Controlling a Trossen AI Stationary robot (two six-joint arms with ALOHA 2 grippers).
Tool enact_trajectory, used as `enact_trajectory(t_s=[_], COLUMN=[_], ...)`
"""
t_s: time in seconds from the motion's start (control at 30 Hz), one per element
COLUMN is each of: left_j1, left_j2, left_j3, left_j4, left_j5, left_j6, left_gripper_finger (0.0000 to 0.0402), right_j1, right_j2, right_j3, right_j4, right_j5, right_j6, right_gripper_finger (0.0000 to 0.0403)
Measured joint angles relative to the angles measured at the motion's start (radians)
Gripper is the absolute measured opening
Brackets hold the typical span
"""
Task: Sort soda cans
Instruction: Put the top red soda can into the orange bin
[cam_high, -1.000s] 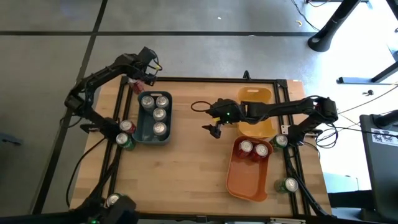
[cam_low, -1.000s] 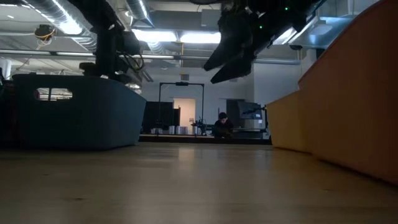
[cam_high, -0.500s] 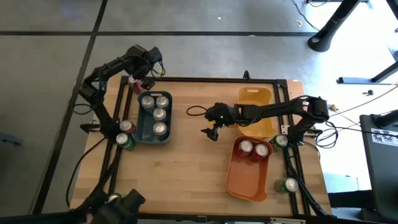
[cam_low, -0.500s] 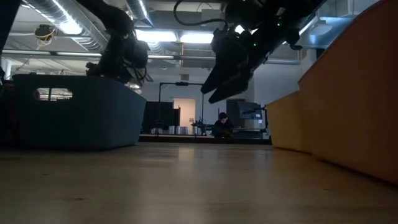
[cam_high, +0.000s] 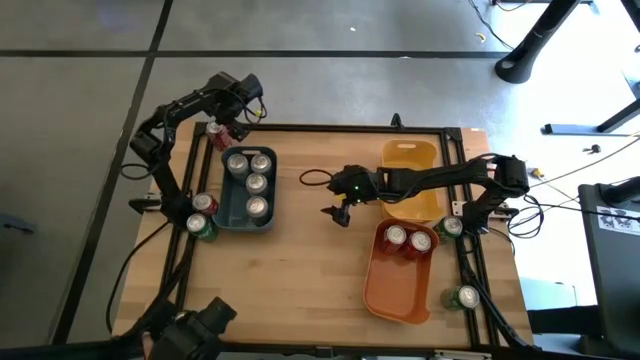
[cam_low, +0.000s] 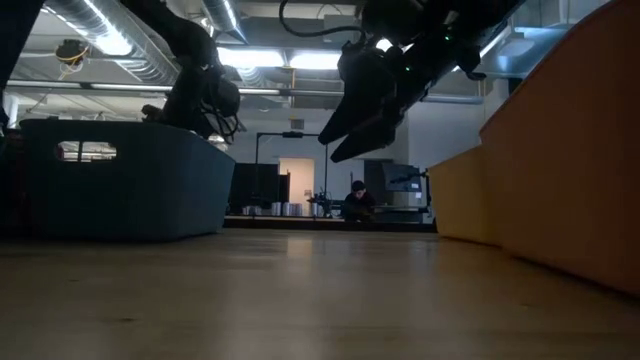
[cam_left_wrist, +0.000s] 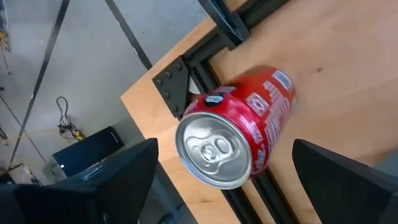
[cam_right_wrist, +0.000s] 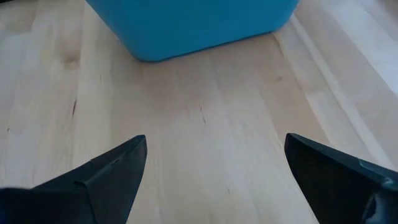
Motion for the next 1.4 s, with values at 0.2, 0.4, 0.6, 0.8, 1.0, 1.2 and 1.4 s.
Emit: enact_trajectory(t_s=[0.2, 0.4, 0.6, 0.8, 1.0, 1.2, 1.4], left_j1=[0.0, 0.005, 0.01, 0.019, 0.02, 0.02, 0.02], left_j2=[0.019, 0.084, 0.116, 0.142, 0.142, 0.144, 0.144], left_j3=[0.0, -0.001, 0.0, 0.002, 0.002, 0.0, 0.0], left_j4=[-0.011, -0.026, -0.032, -0.035, -0.029, -0.057, -0.057], left_j5=[0.002, -0.013, -0.037, -0.026, -0.004, 0.111, 0.14], left_j6=[0.023, 0.063, 0.074, 0.125, 0.147, 0.153, 0.162], left_gripper_finger=[0.0358, 0.0358, 0.0358, 0.0358, 0.0358, 0.0358, 0.0358], right_j1=[0.0, 0.0, 0.0, 0.0, 0.0, 0.0, 0.0], right_j2=[0.0, 0.0, 0.0, 0.0, 0.0, 0.0, 0.0], right_j3=[0.0, 0.0, 0.0, 0.0, 0.0, 0.0, 0.0], right_j4=[0.001, 0.014, 0.015, 0.016, 0.016, 0.016, 0.016], right_j5=[0.0, 0.0, 0.0, 0.0, 0.0, 0.0, 0.0], right_j6=[0.0, 0.0, 0.0, 0.0, 0.0, 0.0, 0.0], right_gripper_finger=[0.0379, 0.0379, 0.0379, 0.0379, 0.0379, 0.0379, 0.0379])
